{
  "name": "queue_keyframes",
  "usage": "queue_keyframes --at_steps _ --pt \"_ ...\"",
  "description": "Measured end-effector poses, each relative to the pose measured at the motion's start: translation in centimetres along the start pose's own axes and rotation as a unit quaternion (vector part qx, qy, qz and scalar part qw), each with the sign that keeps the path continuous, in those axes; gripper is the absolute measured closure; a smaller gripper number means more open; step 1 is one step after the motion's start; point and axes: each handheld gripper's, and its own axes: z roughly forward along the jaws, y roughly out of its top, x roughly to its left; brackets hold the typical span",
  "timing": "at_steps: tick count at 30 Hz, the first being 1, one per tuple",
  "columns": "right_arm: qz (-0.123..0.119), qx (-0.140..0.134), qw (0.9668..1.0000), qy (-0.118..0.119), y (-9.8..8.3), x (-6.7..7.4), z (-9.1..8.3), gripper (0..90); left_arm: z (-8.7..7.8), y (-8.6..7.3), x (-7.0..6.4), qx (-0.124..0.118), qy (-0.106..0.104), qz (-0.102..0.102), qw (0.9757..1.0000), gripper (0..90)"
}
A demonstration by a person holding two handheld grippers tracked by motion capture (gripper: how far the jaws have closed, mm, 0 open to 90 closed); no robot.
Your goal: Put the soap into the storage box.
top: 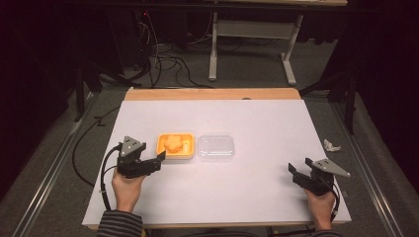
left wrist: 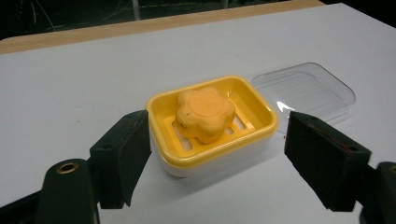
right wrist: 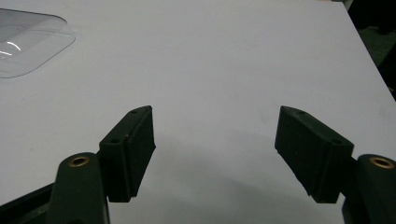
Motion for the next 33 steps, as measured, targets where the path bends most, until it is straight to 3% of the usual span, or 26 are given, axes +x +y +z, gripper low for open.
queue_keyframes --at_steps 21,33 --pt "-0.001 -0.002 1.0000 0.000 0.0 0.0 0.0 28.9 -1.0 -1.5 -0.6 -0.007 -0.001 -0.009 0.9999 23.1" --pt "-0.003 -0.002 1.0000 0.000 0.0 0.0 0.0 28.9 -1.1 -2.1 -1.1 -0.001 0.000 -0.002 1.0000 22.9"
